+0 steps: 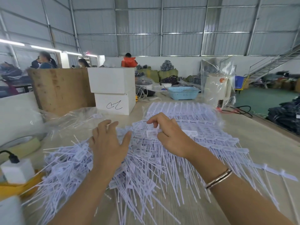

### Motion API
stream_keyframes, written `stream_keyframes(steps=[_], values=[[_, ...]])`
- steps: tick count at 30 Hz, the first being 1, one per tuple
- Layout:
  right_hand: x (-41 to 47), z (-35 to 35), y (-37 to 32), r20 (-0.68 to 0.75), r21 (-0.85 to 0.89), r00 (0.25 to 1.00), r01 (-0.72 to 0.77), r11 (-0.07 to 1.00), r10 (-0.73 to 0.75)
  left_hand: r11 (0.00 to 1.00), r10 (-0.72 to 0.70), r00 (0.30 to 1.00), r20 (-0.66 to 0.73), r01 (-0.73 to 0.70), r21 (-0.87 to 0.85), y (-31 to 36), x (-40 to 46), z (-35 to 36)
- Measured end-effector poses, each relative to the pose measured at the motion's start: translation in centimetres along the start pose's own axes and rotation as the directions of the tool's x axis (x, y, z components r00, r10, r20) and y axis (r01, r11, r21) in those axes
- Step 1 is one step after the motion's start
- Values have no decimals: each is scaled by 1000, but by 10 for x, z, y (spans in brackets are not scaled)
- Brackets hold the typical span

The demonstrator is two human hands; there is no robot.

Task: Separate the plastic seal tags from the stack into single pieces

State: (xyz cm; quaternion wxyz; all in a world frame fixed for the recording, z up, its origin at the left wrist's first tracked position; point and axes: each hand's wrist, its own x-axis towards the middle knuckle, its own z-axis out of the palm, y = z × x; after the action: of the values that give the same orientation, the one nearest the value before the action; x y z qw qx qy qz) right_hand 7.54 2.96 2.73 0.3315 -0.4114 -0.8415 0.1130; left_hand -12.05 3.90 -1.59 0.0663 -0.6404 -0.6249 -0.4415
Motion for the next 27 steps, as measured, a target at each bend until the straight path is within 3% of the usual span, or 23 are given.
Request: stream_keyframes(steps=[1, 3, 4, 7, 12, 15, 20, 22, 25, 26, 27], values=[[0, 1, 0, 15, 4, 1000, 2, 1000, -2, 983, 42, 998, 40, -34, -179, 6, -3, -2], [1, 4, -3, 52, 24, 998, 23, 999, -24, 841, 82, 970, 228, 55, -538, 26, -10, -8], [2, 6, -4, 69, 38, 997, 43, 998, -46, 790, 105, 946, 305, 107, -604, 33, -14, -7], [3, 7, -7, 100, 76, 991, 82, 994, -89, 794, 140, 940, 310, 81, -603, 41, -17, -1], [3, -7, 2, 165, -142, 986, -7, 990, 31, 730, 127, 955, 268, 93, -677, 34, -15, -1], [1, -7, 3, 207, -59, 977, -36, 998, 47, 710, 107, 944, 312, 147, -689, 34, -14, 1], [4, -4, 2, 172, -61, 985, -14, 998, 24, 681, 26, 928, 371, 255, -687, 33, -14, 1], [3, -4, 0, 138, -83, 990, 15, 996, -3, 602, -22, 897, 442, 365, -710, 33, -13, 0], [3, -7, -2, 61, 44, 998, 31, 999, -34, 221, -168, 813, 558, 582, -782, 33, -6, -3], [4, -9, -2, 44, 92, 999, 20, 996, -24, 178, -205, 812, 546, 580, -795, 30, -3, -5], [4, -11, -2, 31, 110, 999, 6, 994, -9, 258, -238, 843, 482, 533, -806, 26, 0, -6]])
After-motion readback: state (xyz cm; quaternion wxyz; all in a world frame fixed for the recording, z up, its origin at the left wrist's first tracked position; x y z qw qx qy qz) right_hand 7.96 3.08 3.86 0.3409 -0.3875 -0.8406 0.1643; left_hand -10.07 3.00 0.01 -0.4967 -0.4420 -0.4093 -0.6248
